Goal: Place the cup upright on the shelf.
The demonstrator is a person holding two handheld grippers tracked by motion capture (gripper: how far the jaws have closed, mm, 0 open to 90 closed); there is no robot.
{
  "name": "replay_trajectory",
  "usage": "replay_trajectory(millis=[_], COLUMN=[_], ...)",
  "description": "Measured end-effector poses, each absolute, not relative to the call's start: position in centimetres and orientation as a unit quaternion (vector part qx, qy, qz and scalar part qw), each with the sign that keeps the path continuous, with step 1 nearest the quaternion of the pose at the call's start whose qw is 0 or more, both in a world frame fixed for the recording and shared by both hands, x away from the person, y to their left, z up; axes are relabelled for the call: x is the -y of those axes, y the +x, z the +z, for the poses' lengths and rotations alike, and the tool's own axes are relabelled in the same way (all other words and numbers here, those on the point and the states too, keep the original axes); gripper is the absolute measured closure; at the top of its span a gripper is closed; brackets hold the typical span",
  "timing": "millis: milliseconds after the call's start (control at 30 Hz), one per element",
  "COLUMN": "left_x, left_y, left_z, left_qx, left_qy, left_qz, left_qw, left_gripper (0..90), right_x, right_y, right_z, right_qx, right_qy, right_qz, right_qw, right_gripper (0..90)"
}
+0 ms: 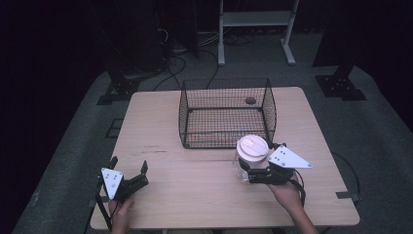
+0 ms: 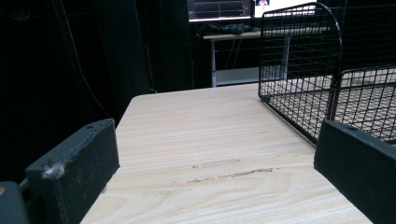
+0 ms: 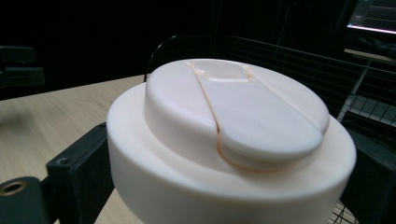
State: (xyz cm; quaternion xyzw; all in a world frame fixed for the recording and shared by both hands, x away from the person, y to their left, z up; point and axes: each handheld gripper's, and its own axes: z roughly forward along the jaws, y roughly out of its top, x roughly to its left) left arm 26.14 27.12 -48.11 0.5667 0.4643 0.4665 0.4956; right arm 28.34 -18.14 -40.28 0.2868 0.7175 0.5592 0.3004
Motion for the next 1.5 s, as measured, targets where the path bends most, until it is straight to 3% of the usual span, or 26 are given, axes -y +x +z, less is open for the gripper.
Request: replay_trajectory(millis=[267,1500], left_x=[-27.1,-27.2], left_y=[26.2,26.2], left_z=[-48.1,-48.1], left_qx=[-0.465,-0.466], left_qy=[0.567,0.566], left_qz=[0.467,0.464], left_qw=[0.495,0.497], left_gripper=[0.0,0.0], right_x=[18.0,14.7], right_y=[29.1,34.0], right_z=[-38.6,-29.7], right_qx=[-0.72,-0.721], right_qy=[0.281,0.248], right_qz=[0.567,0.571], right_qw=[0.284,0.304], right_gripper=[4.5,4.5])
